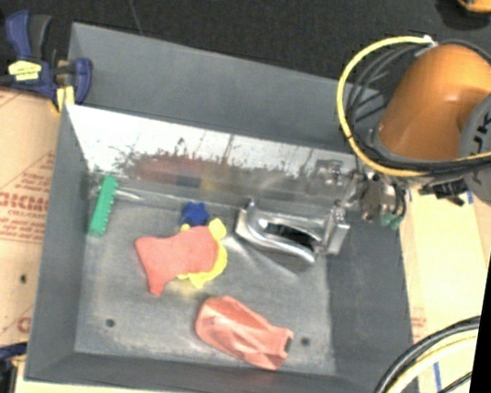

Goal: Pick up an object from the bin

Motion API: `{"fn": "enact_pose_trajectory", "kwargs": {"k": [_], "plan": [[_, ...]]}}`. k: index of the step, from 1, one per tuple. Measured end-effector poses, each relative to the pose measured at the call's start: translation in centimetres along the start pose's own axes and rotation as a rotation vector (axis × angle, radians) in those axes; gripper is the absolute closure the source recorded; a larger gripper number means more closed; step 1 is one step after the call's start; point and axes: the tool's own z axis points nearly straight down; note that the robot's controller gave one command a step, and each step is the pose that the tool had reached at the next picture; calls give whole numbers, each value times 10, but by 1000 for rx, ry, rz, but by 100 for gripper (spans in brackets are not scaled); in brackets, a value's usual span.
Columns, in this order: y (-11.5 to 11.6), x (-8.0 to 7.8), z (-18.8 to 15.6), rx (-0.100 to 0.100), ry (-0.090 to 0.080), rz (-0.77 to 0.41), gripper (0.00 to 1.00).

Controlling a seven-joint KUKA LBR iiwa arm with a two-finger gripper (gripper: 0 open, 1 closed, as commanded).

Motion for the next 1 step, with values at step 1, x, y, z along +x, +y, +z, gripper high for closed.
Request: {"fn": "enact_pose_trajectory", "kwargs": {"k": [1], "plan": [[-2,-11,68,-1,-4,38,0]]}}
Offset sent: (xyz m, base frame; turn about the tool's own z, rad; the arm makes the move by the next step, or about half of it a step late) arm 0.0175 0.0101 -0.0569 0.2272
